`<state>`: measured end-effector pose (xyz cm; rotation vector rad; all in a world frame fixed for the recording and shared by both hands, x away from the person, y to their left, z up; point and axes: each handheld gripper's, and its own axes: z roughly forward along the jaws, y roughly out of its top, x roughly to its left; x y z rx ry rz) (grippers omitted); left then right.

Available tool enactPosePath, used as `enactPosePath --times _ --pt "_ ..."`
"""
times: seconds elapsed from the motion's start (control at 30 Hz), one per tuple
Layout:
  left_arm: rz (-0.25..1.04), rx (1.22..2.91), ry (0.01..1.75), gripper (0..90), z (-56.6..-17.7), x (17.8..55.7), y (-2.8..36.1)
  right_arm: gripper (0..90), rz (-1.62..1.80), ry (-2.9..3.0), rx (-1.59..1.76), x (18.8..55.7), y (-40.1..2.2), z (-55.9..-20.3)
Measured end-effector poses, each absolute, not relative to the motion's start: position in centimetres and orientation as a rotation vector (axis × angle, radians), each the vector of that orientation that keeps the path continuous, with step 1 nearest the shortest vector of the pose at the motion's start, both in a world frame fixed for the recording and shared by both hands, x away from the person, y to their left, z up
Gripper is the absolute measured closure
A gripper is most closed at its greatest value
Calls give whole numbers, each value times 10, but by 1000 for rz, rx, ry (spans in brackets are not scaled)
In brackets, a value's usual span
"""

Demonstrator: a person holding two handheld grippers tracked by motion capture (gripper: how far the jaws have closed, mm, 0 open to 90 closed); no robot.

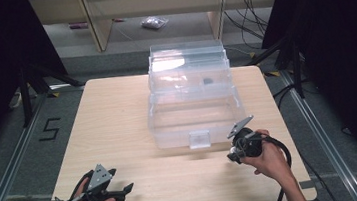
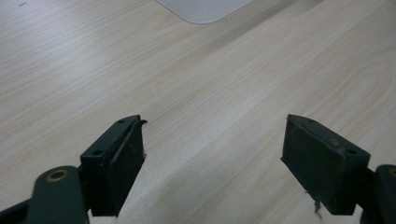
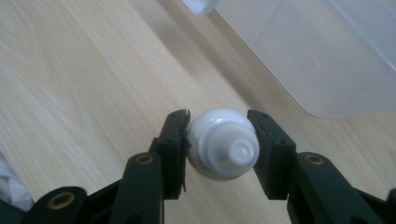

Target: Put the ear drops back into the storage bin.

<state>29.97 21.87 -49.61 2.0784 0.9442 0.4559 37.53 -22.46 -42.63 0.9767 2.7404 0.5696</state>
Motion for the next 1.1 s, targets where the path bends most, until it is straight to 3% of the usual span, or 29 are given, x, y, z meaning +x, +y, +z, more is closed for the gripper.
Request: enactPosePath --times 1.1 --pt "443 2061 957 199 -498 300 218 602 621 2786 858 389 -209 -377"
